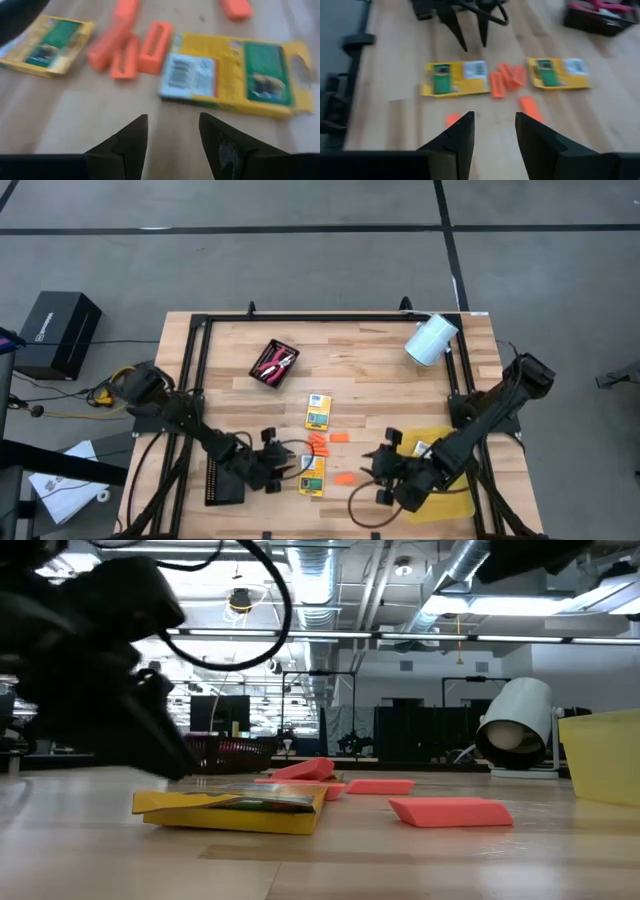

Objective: Pick & Place School Supplies
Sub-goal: Put the yellow crayon box into the yellow basket

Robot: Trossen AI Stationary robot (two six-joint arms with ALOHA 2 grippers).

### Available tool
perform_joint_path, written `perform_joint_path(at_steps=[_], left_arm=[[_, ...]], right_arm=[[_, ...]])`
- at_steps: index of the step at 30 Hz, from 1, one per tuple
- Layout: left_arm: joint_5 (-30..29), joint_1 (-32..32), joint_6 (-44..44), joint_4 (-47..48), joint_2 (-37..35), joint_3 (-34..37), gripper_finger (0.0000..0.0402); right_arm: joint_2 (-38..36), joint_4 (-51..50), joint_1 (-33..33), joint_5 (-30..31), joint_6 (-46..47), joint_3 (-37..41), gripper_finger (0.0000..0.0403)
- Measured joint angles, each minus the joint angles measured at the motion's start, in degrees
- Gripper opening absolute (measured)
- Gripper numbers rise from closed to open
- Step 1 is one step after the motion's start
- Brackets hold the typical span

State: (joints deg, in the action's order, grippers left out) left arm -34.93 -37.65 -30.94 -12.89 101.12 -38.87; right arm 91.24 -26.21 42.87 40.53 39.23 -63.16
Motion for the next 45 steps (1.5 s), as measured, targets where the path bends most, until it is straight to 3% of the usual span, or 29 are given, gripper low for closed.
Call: perform_joint_path(at_steps=[3, 7, 14, 19, 37, 45], left_arm=[[0.0, -3.0, 0.5, -0.1, 1.6, -2.3, 0.0172], [0.0, -5.2, 0.5, 0.6, 3.4, -6.8, 0.0172], [-2.8, -4.9, 3.0, 10.7, 8.9, -16.9, 0.0172], [-2.1, -4.6, 4.0, 12.3, 14.1, -22.7, 0.0172], [-1.7, -5.5, 5.1, 14.0, 15.6, -31.3, 0.0172], [-1.9, -5.5, 0.2, 18.9, 15.6, -31.5, 0.0172]], right_arm=[[0.0, 6.1, 0.2, -0.1, -0.8, 2.6, 0.0133], [0.0, 5.7, -0.4, 1.0, -1.7, 3.0, 0.0133], [0.0, 8.8, -2.6, -0.2, -6.7, 3.0, 0.0132], [0.0, 8.7, -2.6, -0.2, -6.9, 3.0, 0.0133], [0.0, 8.3, -1.6, -0.6, -7.5, 3.0, 0.0128], [0.0, 8.3, -1.6, -0.6, -8.4, 3.0, 0.0127]])
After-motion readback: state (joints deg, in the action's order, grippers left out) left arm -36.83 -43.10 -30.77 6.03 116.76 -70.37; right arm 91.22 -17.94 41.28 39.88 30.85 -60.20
